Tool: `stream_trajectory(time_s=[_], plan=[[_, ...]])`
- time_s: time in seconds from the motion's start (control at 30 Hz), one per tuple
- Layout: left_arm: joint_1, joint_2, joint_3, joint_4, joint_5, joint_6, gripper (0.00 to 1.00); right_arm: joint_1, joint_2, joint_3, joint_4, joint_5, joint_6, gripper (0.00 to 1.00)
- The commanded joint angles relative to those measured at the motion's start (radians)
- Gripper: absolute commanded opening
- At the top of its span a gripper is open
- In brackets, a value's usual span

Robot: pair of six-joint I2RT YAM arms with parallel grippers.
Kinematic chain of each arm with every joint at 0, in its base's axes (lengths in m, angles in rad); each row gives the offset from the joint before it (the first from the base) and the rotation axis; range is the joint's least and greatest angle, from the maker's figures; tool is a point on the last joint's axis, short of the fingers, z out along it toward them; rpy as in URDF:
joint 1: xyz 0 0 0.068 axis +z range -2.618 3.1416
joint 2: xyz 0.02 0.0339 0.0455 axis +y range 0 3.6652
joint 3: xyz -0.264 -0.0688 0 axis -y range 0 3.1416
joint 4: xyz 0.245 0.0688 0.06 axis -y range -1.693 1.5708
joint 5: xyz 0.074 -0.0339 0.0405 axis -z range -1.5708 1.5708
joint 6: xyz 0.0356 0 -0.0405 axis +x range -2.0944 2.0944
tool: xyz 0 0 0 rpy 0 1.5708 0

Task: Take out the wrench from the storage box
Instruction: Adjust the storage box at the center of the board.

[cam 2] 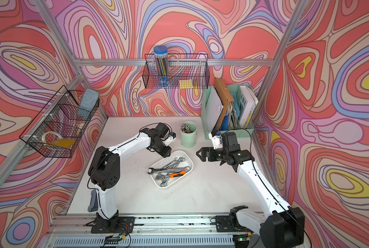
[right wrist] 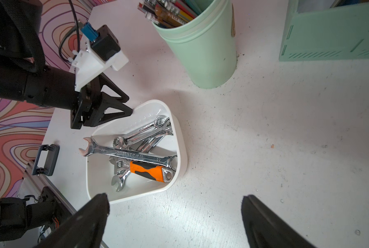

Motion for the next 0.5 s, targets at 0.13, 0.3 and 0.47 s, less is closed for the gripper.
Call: stream_trajectory(time_s=[0.13, 0.3, 0.47], plan=[[0.005, -0.033, -0.1, 0.013, 0.008, -0.045, 0.38, 0.016, 0.015, 0.0, 0.0, 0.016, 0.012, 0.98], [0.005, -0.043, -0.129, 0.004, 0.01, -0.075, 0.19, 0.023, 0.016, -0.002, 0.006, 0.018, 0.016, 0.98], [0.005, -0.076, -0.146, 0.024, 0.029, -0.185, 0.04, 0.028, 0.015, -0.001, 0.011, 0.023, 0.026, 0.98]])
